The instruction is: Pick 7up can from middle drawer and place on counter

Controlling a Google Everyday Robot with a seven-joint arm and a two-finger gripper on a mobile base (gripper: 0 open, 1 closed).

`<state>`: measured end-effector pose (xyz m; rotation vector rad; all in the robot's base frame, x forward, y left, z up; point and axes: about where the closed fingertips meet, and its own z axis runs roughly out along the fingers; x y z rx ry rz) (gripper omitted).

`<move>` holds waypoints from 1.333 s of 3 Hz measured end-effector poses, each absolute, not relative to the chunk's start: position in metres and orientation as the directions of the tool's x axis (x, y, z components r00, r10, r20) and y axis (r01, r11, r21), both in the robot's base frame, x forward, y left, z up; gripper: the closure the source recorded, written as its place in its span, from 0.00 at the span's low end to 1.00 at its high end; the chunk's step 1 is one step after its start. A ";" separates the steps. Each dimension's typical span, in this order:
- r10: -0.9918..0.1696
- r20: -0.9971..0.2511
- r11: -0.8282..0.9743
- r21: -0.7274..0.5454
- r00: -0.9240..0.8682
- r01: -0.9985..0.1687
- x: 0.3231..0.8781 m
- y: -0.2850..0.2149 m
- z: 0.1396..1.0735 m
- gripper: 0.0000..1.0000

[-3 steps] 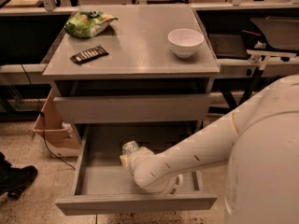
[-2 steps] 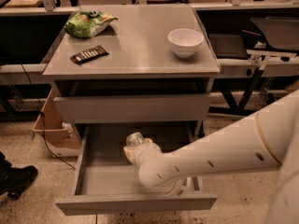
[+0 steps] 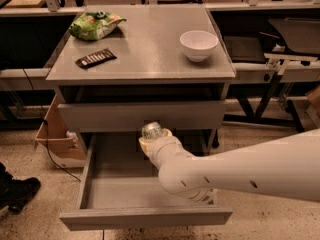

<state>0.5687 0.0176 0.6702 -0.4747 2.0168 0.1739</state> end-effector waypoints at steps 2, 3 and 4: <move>-0.273 -0.934 0.930 -0.194 -0.232 -0.312 0.614 0.011 0.758 1.00; -0.290 -0.946 0.933 -0.245 -0.146 -0.264 0.631 0.007 0.800 1.00; -0.323 -0.945 0.931 -0.308 -0.049 -0.198 0.627 -0.008 0.850 1.00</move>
Offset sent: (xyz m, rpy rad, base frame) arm 0.0688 -0.0134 0.1266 -0.0844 -0.3053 -0.1040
